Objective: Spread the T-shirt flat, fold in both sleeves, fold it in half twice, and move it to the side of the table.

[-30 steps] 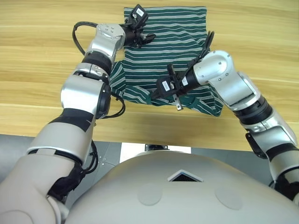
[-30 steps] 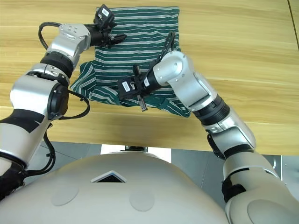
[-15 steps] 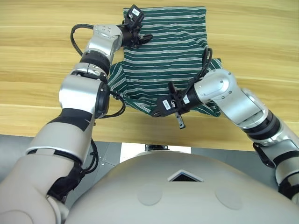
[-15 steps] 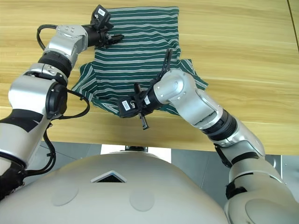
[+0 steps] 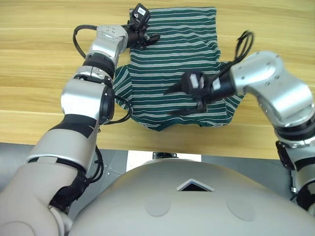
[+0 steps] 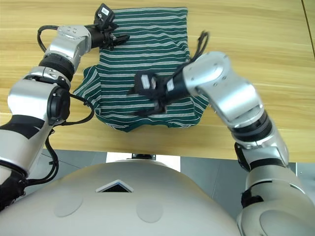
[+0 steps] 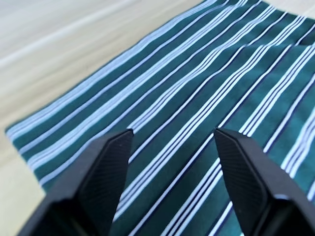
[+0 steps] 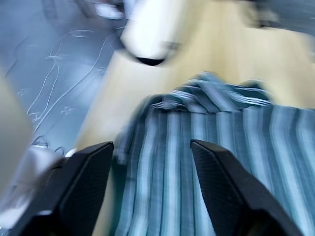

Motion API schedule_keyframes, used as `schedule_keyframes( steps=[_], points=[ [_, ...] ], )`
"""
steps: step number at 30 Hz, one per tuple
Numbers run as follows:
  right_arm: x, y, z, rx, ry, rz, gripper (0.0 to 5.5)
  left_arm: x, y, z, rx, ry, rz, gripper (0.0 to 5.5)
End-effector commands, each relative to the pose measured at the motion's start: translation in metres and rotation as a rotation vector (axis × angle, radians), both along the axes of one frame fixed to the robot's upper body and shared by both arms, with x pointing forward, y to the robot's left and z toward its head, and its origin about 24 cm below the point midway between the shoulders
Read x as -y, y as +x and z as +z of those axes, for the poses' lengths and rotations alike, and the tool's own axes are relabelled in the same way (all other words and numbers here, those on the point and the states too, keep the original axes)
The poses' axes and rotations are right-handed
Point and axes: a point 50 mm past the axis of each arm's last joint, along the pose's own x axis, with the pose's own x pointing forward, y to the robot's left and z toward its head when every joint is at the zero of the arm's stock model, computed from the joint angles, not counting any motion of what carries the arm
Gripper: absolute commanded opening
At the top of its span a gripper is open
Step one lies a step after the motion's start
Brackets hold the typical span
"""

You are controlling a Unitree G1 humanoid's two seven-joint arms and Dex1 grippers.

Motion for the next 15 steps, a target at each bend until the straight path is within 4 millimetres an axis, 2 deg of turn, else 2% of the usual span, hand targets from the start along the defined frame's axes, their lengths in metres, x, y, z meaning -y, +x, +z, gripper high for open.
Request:
schedule_keyframes(
  steps=[1, 3, 4, 6, 8, 12, 15],
  points=[
    [0.029, 0.065, -0.004, 0.101, 0.011, -0.220, 3.17, -0.036, -0.025, 0.042, 0.263, -0.203, -0.033, 2.91],
    [0.031, 0.088, -0.019, 0.120, 0.026, -0.314, 3.17, -0.060, -0.058, 0.067, 0.398, -0.249, 0.031, 2.91],
    [0.030, 0.098, -0.028, 0.125, 0.033, -0.361, 3.17, -0.072, -0.077, 0.073, 0.422, -0.272, 0.083, 2.91],
    [0.027, 0.113, -0.049, 0.131, 0.026, -0.479, 3.17, -0.090, -0.114, 0.077, 0.437, -0.283, 0.196, 2.91],
    [0.029, 0.116, -0.072, 0.117, -0.022, -0.568, 3.17, -0.105, -0.154, 0.074, 0.400, -0.325, 0.321, 2.91],
    [0.034, 0.112, -0.104, 0.134, -0.167, -0.657, 3.17, -0.110, -0.222, 0.056, 0.275, -0.365, 0.495, 2.91],
    [0.039, 0.111, -0.114, 0.160, -0.223, -0.708, 3.17, -0.103, -0.255, 0.053, 0.189, -0.401, 0.560, 2.91]
  ],
)
